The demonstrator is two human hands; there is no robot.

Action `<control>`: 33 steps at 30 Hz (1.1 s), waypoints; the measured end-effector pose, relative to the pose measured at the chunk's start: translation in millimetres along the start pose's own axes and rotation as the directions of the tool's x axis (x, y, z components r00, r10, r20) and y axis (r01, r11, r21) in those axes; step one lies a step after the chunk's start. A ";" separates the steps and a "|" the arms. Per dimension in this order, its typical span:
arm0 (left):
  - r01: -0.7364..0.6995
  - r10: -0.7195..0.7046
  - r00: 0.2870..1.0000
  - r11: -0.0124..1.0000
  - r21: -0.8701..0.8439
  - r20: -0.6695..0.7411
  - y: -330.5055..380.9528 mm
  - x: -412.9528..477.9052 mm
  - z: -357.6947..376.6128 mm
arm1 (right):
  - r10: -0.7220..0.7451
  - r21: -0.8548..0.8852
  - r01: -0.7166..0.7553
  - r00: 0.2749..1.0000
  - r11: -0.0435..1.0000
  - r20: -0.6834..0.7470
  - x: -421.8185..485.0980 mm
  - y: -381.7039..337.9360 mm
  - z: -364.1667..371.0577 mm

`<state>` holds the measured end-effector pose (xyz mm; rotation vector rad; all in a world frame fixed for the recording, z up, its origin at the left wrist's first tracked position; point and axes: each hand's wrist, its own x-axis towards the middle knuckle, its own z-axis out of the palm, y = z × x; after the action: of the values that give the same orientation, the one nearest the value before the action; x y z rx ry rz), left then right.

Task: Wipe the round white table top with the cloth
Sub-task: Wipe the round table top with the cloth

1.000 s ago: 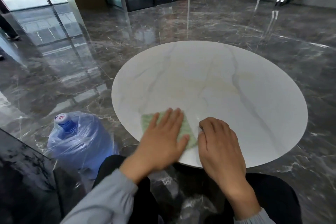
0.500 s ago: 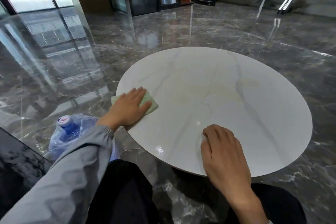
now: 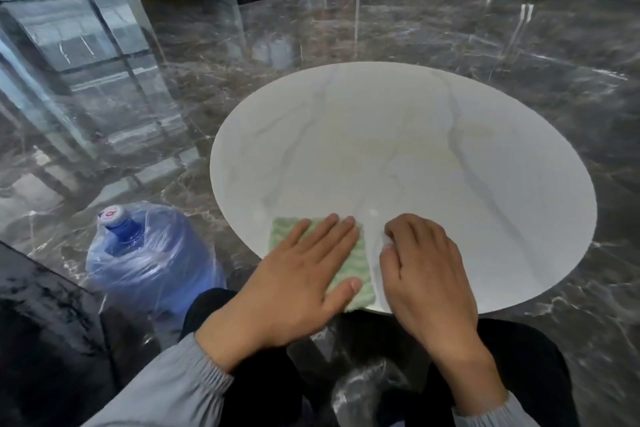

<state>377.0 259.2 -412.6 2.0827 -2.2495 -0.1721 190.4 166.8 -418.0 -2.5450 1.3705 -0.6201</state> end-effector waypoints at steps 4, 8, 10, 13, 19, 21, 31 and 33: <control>0.020 -0.019 1.000 0.999 -0.047 0.002 -26.8 10.8 -6.7 | -0.008 -0.006 0.008 0.999 1.000 0.031 -1.2 2.3 -1.2; 0.202 -0.200 0.979 0.976 -0.080 0.031 -98.9 50.4 -24.8 | -0.002 0.010 0.002 1.000 1.000 0.026 -1.4 2.6 -1.0; 0.311 -0.310 0.950 0.949 -0.060 0.026 -151.9 74.3 -34.1 | -0.006 0.011 0.006 1.000 1.000 0.031 -0.5 1.3 -0.3; 0.407 -0.406 0.913 0.913 -0.027 0.036 -214.4 103.5 -42.9 | -0.009 -0.001 0.009 1.000 1.000 0.026 -0.1 -0.4 -0.5; 0.506 -0.507 0.862 0.859 -0.080 0.015 -252.1 133.1 -38.3 | -0.009 -0.022 0.009 1.000 1.000 -0.002 -1.6 0.3 0.6; 0.521 -0.521 0.853 0.852 -0.038 0.013 -242.3 129.7 -38.2 | -0.012 -0.024 0.012 1.000 1.000 -0.016 -0.6 0.7 1.0; 0.278 -0.278 0.960 0.960 -0.014 0.011 -87.6 34.5 -18.9 | -0.011 -0.045 0.010 1.000 0.999 -0.014 -2.9 -0.4 0.7; 0.219 -0.219 0.976 0.976 -0.002 0.008 -49.3 19.5 -14.0 | -0.014 -0.054 0.014 1.000 0.998 -0.009 -2.3 -0.7 0.3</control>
<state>426.0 235.6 -405.6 2.3289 -2.0167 -0.1947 190.0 169.0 -418.6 -2.5990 1.3918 -0.6069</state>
